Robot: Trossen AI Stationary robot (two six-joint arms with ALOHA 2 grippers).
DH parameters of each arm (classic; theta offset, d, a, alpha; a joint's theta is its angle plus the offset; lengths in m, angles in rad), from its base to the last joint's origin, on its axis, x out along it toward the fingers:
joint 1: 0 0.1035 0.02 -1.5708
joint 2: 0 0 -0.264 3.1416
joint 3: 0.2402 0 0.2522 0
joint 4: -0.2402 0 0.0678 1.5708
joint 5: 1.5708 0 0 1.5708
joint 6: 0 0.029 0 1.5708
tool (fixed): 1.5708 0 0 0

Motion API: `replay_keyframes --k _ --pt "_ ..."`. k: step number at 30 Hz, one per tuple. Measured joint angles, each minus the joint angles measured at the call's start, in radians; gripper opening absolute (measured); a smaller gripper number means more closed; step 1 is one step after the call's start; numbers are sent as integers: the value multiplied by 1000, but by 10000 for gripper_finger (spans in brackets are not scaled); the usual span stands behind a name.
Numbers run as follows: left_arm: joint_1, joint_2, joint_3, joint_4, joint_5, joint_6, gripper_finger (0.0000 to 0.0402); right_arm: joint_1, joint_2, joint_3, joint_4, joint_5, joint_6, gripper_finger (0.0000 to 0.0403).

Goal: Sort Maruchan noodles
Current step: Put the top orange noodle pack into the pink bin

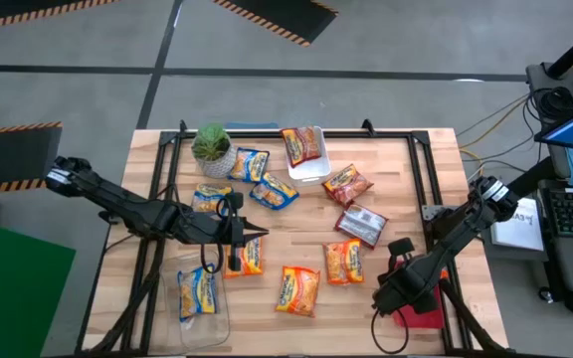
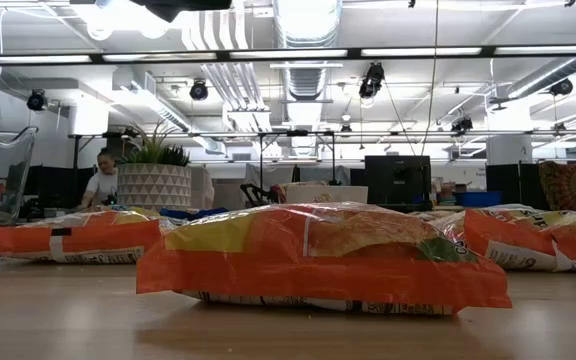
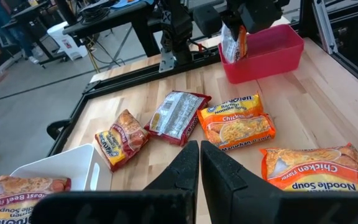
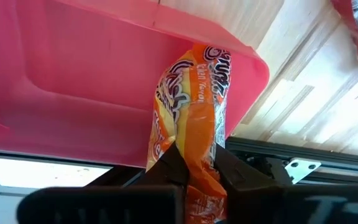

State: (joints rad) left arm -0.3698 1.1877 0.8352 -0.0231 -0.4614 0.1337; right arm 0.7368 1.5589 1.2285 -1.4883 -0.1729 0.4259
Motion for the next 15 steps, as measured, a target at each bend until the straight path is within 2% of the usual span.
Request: replay_keyframes --k 10,15 --pt "0 3 0 -1 0 5 0 -5 -1 0 -2 20 32 95" --pt "0 3 0 0 0 4 0 -10 -1 13 -11 20 31 115"
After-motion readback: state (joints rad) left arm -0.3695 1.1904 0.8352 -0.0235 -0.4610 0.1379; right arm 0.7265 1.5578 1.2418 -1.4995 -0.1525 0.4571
